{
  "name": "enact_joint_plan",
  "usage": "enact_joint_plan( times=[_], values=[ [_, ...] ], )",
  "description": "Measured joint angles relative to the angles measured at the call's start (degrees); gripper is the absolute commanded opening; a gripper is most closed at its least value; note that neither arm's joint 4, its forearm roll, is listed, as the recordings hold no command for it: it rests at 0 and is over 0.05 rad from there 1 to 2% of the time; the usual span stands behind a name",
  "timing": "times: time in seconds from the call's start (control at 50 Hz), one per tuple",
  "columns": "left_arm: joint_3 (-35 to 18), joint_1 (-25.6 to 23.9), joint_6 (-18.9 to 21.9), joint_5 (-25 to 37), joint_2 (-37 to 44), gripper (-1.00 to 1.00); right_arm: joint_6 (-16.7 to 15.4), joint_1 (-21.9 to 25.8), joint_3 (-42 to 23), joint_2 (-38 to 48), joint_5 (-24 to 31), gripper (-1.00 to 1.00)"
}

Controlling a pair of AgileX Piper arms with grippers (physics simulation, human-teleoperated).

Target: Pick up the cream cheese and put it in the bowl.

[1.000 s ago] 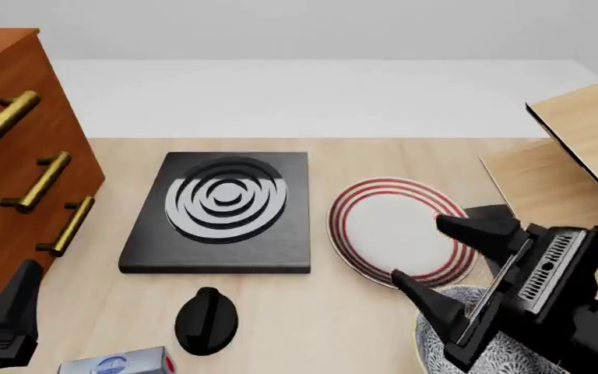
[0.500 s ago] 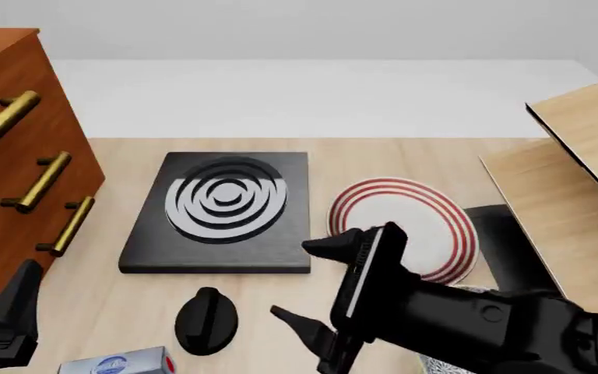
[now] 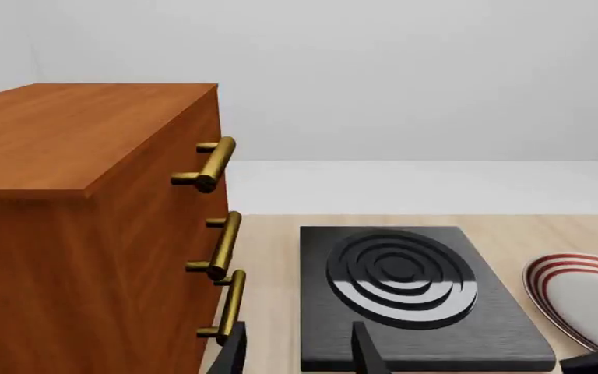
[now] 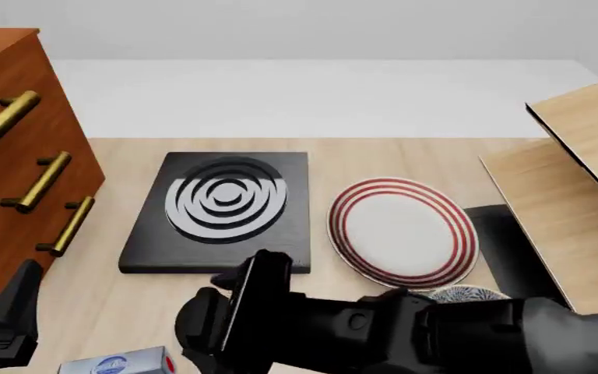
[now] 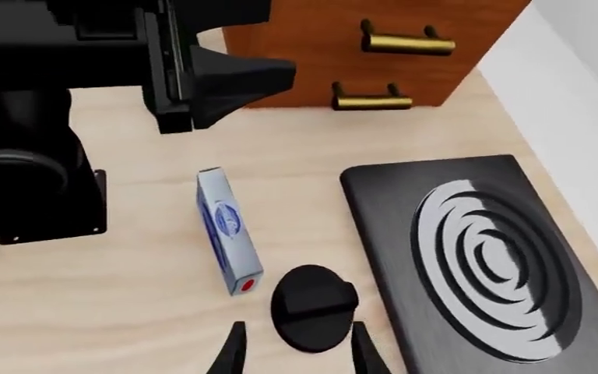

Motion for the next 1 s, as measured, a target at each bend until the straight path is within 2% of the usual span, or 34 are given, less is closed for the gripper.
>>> enact_joint_plan(
  times=[0.44, 1.0],
  values=[
    [0.00, 0.00, 0.00, 0.00, 0.00, 1.00, 2.69, 4.57, -9.31, 12.23, 0.89, 1.00],
    [0.00, 0.00, 0.00, 0.00, 0.00, 1.00, 5.59, 5.08, -16.16, 22.19, 0.58, 1.00]
  ],
)
